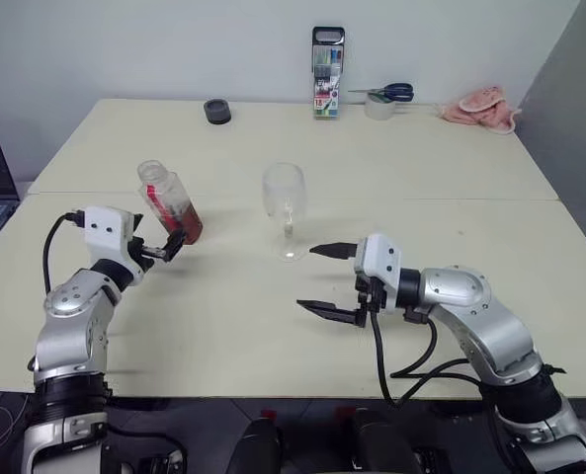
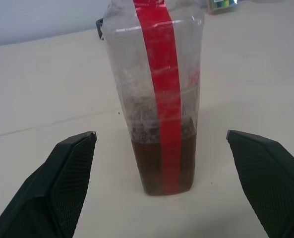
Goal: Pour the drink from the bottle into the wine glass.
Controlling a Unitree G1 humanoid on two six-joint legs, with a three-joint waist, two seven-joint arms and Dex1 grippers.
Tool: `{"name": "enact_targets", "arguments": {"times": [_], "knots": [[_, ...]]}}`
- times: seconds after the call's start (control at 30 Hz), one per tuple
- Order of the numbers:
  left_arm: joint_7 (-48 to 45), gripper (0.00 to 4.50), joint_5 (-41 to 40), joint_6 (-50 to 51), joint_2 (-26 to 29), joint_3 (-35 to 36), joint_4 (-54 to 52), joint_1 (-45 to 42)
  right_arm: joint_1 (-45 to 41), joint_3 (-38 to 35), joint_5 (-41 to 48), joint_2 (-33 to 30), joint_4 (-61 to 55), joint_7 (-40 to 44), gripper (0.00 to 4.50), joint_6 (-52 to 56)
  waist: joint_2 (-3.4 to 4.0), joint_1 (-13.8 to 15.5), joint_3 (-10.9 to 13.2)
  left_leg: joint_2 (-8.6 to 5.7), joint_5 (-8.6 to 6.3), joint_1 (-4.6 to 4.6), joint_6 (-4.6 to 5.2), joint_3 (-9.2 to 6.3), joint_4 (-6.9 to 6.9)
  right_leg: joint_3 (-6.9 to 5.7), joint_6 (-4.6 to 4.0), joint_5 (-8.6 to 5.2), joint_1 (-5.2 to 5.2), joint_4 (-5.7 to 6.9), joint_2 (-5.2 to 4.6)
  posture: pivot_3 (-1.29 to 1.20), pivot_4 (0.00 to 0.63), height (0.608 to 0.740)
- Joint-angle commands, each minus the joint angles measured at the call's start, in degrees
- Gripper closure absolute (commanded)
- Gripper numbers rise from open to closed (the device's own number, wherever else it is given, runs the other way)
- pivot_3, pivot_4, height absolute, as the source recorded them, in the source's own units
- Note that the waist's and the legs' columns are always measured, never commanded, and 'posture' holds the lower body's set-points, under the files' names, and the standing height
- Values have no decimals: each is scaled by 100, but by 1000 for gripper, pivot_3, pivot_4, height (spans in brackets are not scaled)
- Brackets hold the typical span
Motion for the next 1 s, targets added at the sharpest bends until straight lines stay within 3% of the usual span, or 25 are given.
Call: {"name": "enact_targets", "arguments": {"times": [0.03, 0.77, 0.87, 1.0], "knots": [[-108, 0, 81, -161, 162, -27, 210, -261, -221, -279, 538, 89, -331, 5, 22, 199, 0, 1, 0, -1, 0, -1, 0, -1, 0, -1, 0, 0, 0, 0, 0, 0, 150, 740], [-552, 0, 284, -1030, 141, -266, 1916, -1313, -455, -206, 664, 15, -299, -78, 22, 157, 0, -4, 0, -3, 0, -3, 0, -2, 1, -2, 0, 0, -3, 3, -1, 0, 150, 740], [-578, 573, 307, -1157, 108, -295, 2111, -1404, -452, -192, 633, 29, -285, -103, 0, 125, 0, -5, 0, -3, 0, -4, 0, -2, 2, -2, 0, 0, -3, 3, -1, 0, 150, 740], [-618, 1885, 308, -1262, 67, -305, 2246, -1443, -467, -187, 534, 40, -249, -190, 0, 8, 0, -6, 0, -3, 0, -4, 0, -1, 2, -2, 0, 0, -4, 4, -1, 0, 150, 740]]}}
